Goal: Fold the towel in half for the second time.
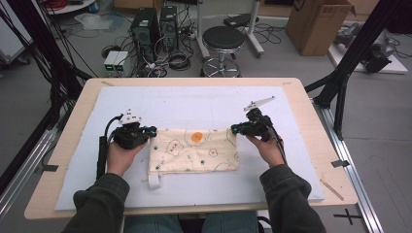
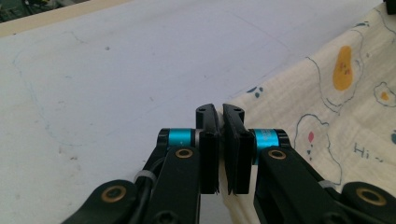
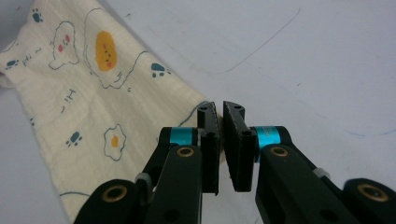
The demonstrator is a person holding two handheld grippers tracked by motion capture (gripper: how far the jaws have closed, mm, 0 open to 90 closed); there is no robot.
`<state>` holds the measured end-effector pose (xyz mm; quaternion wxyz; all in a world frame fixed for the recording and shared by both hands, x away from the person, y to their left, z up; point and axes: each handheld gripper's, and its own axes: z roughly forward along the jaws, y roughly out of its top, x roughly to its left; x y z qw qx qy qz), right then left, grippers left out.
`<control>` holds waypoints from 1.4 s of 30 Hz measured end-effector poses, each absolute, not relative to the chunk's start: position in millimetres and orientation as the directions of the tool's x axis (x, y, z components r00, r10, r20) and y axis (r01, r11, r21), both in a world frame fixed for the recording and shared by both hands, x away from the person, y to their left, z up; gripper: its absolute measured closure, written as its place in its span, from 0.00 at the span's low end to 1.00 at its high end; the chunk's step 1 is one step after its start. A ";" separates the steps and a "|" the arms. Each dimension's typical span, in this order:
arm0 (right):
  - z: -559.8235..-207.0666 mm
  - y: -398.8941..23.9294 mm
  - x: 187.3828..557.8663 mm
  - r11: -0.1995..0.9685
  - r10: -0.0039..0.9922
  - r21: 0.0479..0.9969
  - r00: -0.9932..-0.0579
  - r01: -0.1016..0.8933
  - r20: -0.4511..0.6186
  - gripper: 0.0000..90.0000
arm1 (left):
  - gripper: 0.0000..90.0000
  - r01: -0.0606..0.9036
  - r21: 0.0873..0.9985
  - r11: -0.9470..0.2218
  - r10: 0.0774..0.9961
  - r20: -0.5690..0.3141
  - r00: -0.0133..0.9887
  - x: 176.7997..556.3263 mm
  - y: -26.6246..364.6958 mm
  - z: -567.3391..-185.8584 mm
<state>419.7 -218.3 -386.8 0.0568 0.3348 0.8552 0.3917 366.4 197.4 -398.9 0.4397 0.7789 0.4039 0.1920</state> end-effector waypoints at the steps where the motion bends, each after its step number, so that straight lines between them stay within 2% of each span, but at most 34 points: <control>1: -389.9 -217.5 422.6 0.464 0.620 0.703 -0.764 0.539 0.176 0.94 | 0.94 0.472 0.836 -0.280 0.802 -0.067 0.594 368.7 196.4 -402.1; 9: -407.6 -215.5 430.4 0.459 0.642 0.665 -0.737 0.590 0.212 0.94 | 0.94 0.495 0.808 -0.319 0.797 -0.053 0.602 373.7 194.3 -411.8; 30: -408.3 -225.1 410.0 0.409 0.603 0.714 -0.756 0.568 0.256 0.94 | 0.94 0.426 0.841 -0.335 0.769 -0.017 0.639 345.8 198.4 -410.4; 42: -400.6 -225.5 391.0 0.433 0.572 0.731 -0.788 0.527 0.229 0.94 | 0.94 0.398 0.838 -0.373 0.742 0.012 0.670 325.5 200.3 -412.1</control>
